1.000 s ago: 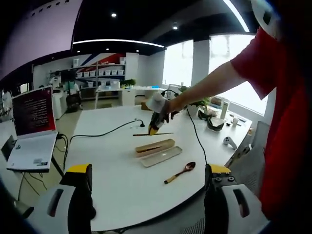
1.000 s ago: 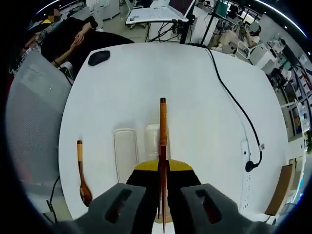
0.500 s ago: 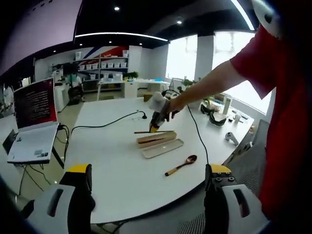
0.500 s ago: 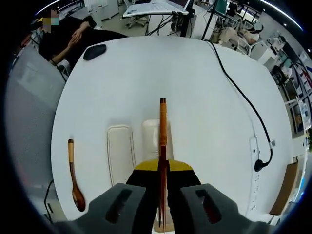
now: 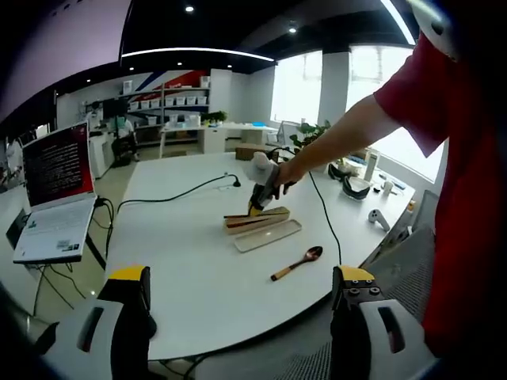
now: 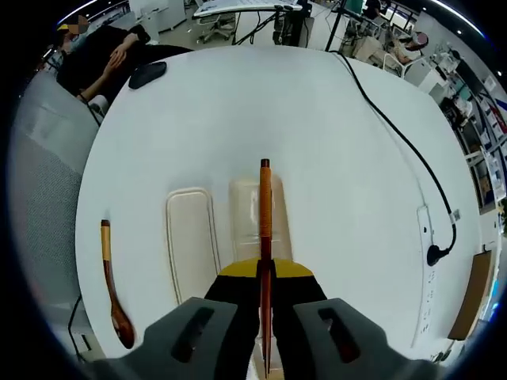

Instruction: Arrange the utensils inside the cutlery case until each visible utensil rests in its matching compartment.

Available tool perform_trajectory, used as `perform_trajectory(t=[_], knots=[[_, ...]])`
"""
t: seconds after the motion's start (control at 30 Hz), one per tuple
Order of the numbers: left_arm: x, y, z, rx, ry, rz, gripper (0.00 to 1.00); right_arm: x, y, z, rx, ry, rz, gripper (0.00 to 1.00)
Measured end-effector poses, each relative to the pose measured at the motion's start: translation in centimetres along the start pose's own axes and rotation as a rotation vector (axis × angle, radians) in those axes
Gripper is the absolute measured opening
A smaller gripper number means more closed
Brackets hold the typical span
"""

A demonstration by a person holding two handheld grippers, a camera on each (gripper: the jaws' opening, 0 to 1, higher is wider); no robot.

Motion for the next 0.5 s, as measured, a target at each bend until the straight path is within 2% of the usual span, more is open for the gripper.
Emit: perform_trajectory(t=[0.5], knots=[[0.0,-0.1,0.0,0.004,0.007,-0.01,0.97,1.6,-0.6,-0.7,-0.019,0.014,-0.029,0.01]])
Point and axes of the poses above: the point that each gripper's makers call its tool centre point, and the gripper's own axes: x roughly forward along the fingers, z roughly to its right, y roughly out of its top, the point moved 8 cm from there along -x, roughly backward along the fingers, and after that the axes turned 1 degree about -y, right-handed, at the moved point
